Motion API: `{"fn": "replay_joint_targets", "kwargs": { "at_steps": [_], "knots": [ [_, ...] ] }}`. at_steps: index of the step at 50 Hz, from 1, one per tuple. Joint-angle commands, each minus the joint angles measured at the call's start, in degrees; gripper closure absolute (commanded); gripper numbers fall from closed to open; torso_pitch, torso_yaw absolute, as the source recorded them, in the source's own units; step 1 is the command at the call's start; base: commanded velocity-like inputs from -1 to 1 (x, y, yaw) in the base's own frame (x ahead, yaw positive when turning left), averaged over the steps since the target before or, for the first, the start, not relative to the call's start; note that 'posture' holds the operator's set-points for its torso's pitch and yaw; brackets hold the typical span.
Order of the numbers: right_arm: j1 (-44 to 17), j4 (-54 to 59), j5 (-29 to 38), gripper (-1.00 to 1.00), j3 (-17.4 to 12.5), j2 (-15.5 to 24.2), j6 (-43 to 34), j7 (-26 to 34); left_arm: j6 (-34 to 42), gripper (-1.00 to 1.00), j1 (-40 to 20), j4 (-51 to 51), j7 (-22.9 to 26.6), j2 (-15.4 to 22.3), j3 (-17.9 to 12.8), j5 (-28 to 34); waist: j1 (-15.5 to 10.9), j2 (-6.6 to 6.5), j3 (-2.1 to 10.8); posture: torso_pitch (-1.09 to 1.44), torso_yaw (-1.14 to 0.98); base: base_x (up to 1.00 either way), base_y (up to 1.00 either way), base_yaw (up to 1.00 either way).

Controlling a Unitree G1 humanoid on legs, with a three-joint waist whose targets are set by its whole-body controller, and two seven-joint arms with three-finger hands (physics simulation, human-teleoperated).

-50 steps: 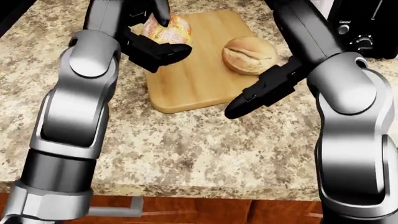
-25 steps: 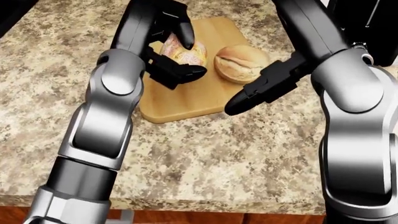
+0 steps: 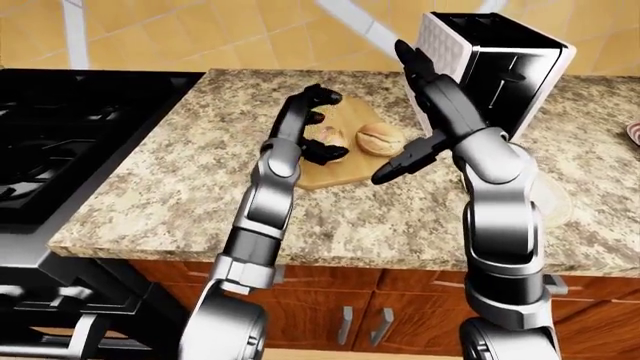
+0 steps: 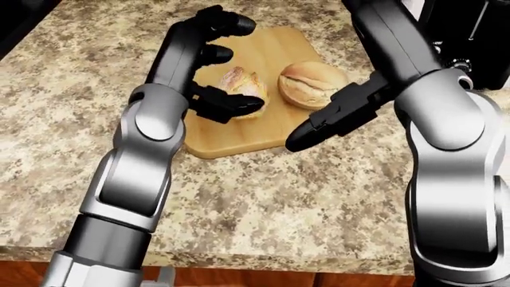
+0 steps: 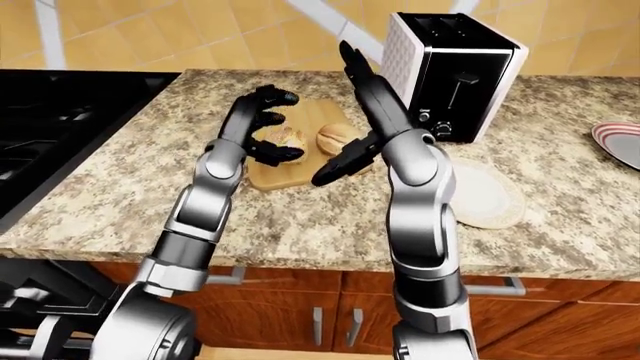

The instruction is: Place all breads on the cutting board.

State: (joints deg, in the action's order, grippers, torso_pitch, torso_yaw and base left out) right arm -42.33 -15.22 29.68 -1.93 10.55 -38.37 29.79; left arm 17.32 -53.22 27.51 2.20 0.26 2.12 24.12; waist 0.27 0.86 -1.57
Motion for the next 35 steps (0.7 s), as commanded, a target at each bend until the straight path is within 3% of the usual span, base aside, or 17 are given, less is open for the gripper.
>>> {"fn": "replay_joint_targets", "kwargs": {
  "at_steps": [1,7,13,17,19,29,35],
  "knots": [
    [-1.7,-1.7,0.2,-1.0,-0.5,0.4,1.4,-0.7,-1.6,-0.54,-1.9,-2.3,-0.4,0.1,-0.1,0.4,0.0,0.15,1.64,0.0,0.0,0.0,0.0,0.0],
    [-1.7,-1.5,0.1,-1.0,-0.5,0.4,1.7,-0.9,-1.3,-0.58,-2.0,-2.7,-0.1,0.0,-0.3,0.6,-0.1,0.13,1.75,0.0,0.0,0.0,0.0,0.0],
    [-4.1,-3.0,1.0,-1.0,-0.6,1.5,-0.9,1.2,2.9,-0.62,-1.6,-10.1,2.2,1.0,-0.7,1.0,0.0,0.09,1.69,0.0,0.0,0.0,0.0,0.0],
    [-4.9,-6.3,1.8,-1.0,-1.5,3.0,-3.9,3.2,7.3,-0.78,-1.2,-17.7,4.3,3.0,-2.4,-0.2,-0.1,0.1,1.52,0.0,0.0,0.0,0.0,0.0],
    [-4.4,-9.0,2.2,-1.0,-2.0,3.9,-5.6,4.5,9.9,-1.0,-0.7,-22.2,5.5,4.8,-3.8,-1.3,-0.1,0.11,1.42,0.0,0.0,0.0,0.0,0.0],
    [-1.0,-19.1,1.5,-1.0,-6.6,8.9,-11.8,7.1,23.0,-1.0,6.2,-46.8,7.8,13.0,-10.5,-10.8,-0.2,-0.04,0.97,0.0,0.0,0.0,0.0,0.0],
    [4.3,-27.4,-0.9,-1.0,-11.8,13.2,-15.5,7.6,25.5,-1.0,13.6,-55.3,5.4,18.1,-17.8,-20.3,-0.3,-0.16,0.71,0.0,0.0,0.0,0.0,0.0]
  ]
}}
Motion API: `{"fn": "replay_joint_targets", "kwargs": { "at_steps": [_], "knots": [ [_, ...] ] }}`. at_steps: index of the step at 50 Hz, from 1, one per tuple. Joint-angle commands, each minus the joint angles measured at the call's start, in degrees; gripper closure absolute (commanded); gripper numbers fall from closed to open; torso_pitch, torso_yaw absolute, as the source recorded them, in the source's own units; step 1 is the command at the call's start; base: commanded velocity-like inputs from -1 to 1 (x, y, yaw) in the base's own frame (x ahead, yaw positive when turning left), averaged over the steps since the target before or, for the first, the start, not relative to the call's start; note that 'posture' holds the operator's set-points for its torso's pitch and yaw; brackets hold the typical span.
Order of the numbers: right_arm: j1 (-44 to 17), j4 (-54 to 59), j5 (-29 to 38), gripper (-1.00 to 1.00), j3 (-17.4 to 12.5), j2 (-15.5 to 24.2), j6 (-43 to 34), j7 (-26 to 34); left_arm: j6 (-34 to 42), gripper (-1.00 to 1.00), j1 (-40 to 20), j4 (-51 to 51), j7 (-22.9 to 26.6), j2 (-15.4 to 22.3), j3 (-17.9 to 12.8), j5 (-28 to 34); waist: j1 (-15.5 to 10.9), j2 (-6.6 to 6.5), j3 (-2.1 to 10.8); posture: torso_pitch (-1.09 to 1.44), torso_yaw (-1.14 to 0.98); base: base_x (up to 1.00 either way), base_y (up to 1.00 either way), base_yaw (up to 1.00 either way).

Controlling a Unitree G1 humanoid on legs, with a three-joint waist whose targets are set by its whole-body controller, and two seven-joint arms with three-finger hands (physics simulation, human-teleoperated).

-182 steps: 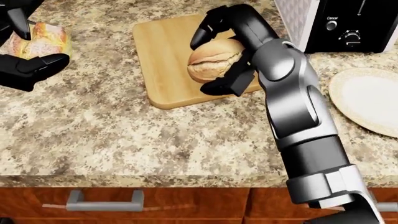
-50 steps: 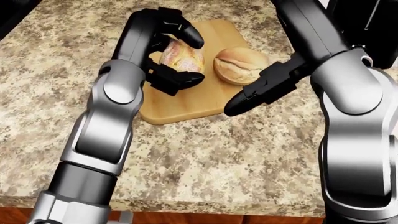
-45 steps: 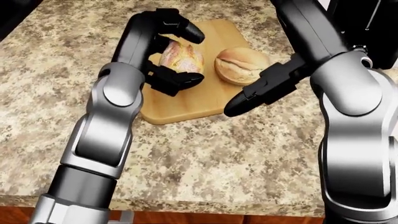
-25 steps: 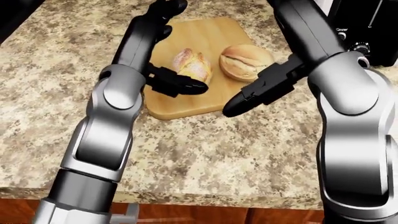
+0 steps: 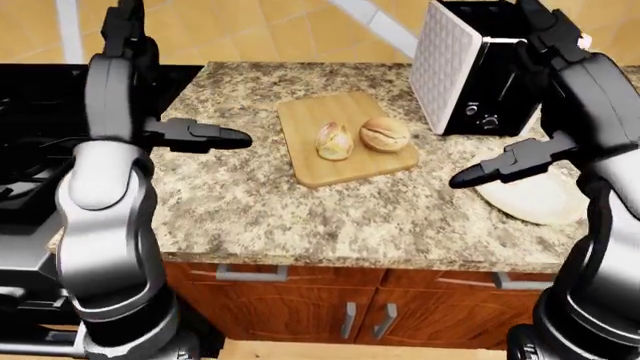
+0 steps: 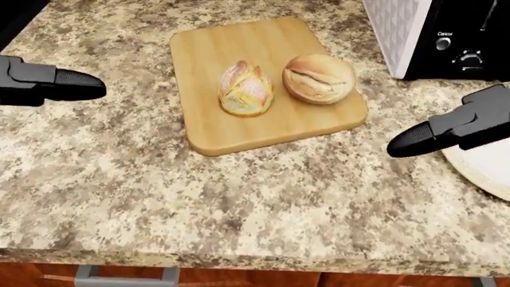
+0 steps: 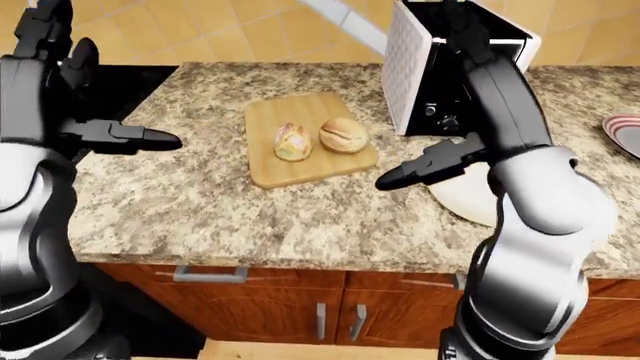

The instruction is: Place all breads on the cutting board.

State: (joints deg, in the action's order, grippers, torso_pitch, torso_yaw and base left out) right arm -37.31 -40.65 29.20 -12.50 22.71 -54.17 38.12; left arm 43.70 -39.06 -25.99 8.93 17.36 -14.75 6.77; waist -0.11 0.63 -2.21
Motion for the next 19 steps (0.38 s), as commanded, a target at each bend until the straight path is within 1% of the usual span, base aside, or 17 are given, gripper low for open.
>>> {"fn": "replay_joint_targets", "kwargs": {
  "at_steps": [1,2,3,6,7,9,10,12,13,15,16,17,18,19],
  "knots": [
    [-0.1,-3.6,-0.9,-1.0,-2.5,2.0,-0.9,-0.4,-0.8,-1.0,0.4,-2.8,-2.6,1.8,-2.4,-4.5,0.0,0.04,1.31,0.0,0.0,0.0,0.0,0.0],
    [0.6,-5.0,-1.6,-1.0,-3.7,2.9,-1.7,-0.3,-0.9,-1.0,1.4,-3.5,-3.4,3.0,-3.4,-5.9,0.0,0.03,1.32,0.0,0.0,0.0,0.0,0.0],
    [1.2,-5.6,-2.2,-1.0,-4.0,3.5,-2.1,-0.6,-0.8,-1.0,2.2,-3.9,-3.9,3.8,-3.6,-7.2,0.0,0.02,1.33,0.0,0.0,0.0,0.0,0.0],
    [5.6,-10.9,-3.1,-1.0,-6.6,4.9,-3.9,-0.5,-1.1,-1.0,5.5,-6.0,-5.3,5.6,-5.7,-10.3,0.0,0.02,1.18,0.0,0.0,0.0,0.0,0.0],
    [7.2,-13.1,-3.2,-1.0,-7.0,4.7,-4.3,-0.7,-0.8,-1.0,6.5,-7.2,-5.7,6.1,-6.5,-11.5,0.0,0.08,1.14,0.0,0.0,0.0,0.0,0.0],
    [11.8,-17.7,-2.2,-1.0,-7.7,3.9,-3.3,-1.8,-0.6,-1.0,9.4,-10.7,-6.7,6.4,-9.4,-14.4,-0.1,0.13,1.09,0.0,0.0,0.0,0.0,0.0],
    [12.1,-18.9,-1.4,-1.0,-8.7,3.4,-2.4,-1.7,0.1,-1.0,9.9,-12.4,-7.9,6.5,-11.2,-16.5,-0.1,0.13,1.02,0.0,0.0,0.0,0.0,0.0],
    [11.3,-19.3,1.9,-1.0,-10.1,0.5,1.8,-1.0,-0.8,-1.0,11.6,-14.9,-9.9,6.7,-12.7,-19.8,0.1,-0.01,0.83,0.0,0.0,0.0,0.0,0.0],
    [10.0,-19.3,4.3,-1.0,-10.6,-1.8,4.5,0.3,-1.2,-1.0,12.3,-15.6,-11.0,6.6,-13.2,-21.4,0.2,-0.12,0.7,0.0,0.0,0.0,0.0,0.0],
    [7.3,-19.3,10.0,-1.0,-11.3,-5.8,11.5,1.7,-6.1,-1.0,14.1,-16.5,-14.3,5.6,-15.1,-24.5,0.4,-0.36,0.47,0.0,0.0,0.0,0.0,0.0],
    [6.4,-19.3,12.3,-1.0,-12.0,-8.2,15.0,2.5,-7.8,-1.0,15.4,-17.2,-15.8,5.0,-16.5,-27.2,0.5,-0.51,0.42,0.0,0.0,0.0,0.0,0.0],
    [5.4,-19.3,14.0,-1.0,-13.9,-10.0,18.9,2.6,-11.4,-1.0,17.5,-17.2,-16.6,4.9,-17.2,-27.9,0.5,-0.69,0.43,0.0,0.0,0.0,0.0,0.0],
    [4.4,-19.3,14.9,-1.0,-15.2,-11.3,20.7,3.0,-13.1,-1.0,18.5,-17.2,-17.7,5.3,-17.5,-28.9,0.5,-0.88,0.4,0.0,0.0,0.0,0.0,0.0],
    [2.6,-19.3,13.7,-1.0,-18.2,-13.0,23.9,2.2,-15.1,-1.0,20.3,-18.3,-18.5,4.8,-19.7,-31.7,0.6,-1.02,0.37,0.0,0.0,0.0,0.0,0.0]
  ]
}}
